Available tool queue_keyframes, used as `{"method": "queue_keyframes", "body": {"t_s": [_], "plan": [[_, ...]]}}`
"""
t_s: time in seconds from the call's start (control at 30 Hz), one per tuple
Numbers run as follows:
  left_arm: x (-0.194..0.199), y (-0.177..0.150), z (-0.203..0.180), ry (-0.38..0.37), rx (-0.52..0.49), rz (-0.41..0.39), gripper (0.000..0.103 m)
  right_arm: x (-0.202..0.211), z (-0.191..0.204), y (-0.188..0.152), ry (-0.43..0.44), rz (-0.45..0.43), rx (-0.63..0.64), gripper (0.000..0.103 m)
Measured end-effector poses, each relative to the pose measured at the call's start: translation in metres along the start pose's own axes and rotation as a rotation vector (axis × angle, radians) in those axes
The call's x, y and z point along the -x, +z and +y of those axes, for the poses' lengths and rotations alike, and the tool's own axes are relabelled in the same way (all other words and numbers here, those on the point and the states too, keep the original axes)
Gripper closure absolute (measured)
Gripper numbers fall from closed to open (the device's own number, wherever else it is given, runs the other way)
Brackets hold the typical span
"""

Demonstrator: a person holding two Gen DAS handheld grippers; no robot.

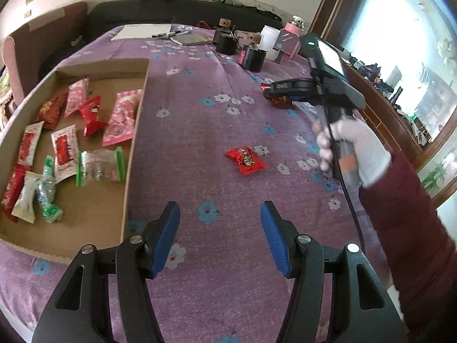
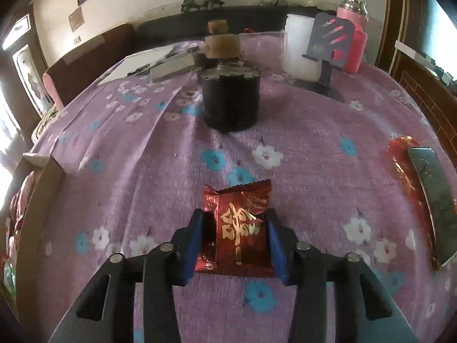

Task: Organize snacks
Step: 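Move the right gripper to the red-and-gold packet and grasp it, then grasp the small red candy with the left gripper while the right holds the red-and-gold packet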

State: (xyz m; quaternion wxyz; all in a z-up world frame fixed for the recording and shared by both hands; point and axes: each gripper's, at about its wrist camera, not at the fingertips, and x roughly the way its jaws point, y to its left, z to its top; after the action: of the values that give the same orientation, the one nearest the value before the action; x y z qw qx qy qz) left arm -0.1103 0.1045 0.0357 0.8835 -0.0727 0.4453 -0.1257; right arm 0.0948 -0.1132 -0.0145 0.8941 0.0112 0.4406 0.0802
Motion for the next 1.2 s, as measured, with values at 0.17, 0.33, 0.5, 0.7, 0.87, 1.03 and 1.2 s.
{"method": "queue_keyframes", "body": {"t_s": [0.17, 0.33, 0.5, 0.7, 0.87, 1.03, 1.2], "plan": [[-0.003, 0.009, -0.012, -0.002, -0.026, -0.007, 0.046, 0.033, -0.011, -0.034, 0.01, 0.021, -0.022, 0.069], [-0.023, 0.023, -0.036, 0.031, -0.125, 0.006, 0.025, 0.069, -0.023, -0.081, 0.069, 0.03, -0.045, 0.069], [-0.051, 0.037, -0.048, 0.081, -0.143, 0.036, 0.025, 0.08, -0.034, -0.098, 0.118, -0.039, -0.063, 0.068], [-0.077, 0.041, -0.054, 0.146, -0.164, 0.05, 0.025, 0.08, -0.032, -0.098, 0.125, -0.048, -0.06, 0.067], [-0.092, 0.039, -0.055, 0.176, -0.17, 0.052, 0.028, 0.081, -0.032, -0.1, 0.122, -0.049, -0.056, 0.067], [-0.087, 0.039, -0.06, 0.174, -0.154, 0.042, 0.079, 0.081, -0.024, -0.101, 0.095, -0.046, -0.02, 0.064], [-0.073, 0.036, -0.051, 0.106, -0.082, 0.027, 0.079, 0.08, -0.015, -0.101, 0.09, -0.043, 0.027, 0.05]]}}
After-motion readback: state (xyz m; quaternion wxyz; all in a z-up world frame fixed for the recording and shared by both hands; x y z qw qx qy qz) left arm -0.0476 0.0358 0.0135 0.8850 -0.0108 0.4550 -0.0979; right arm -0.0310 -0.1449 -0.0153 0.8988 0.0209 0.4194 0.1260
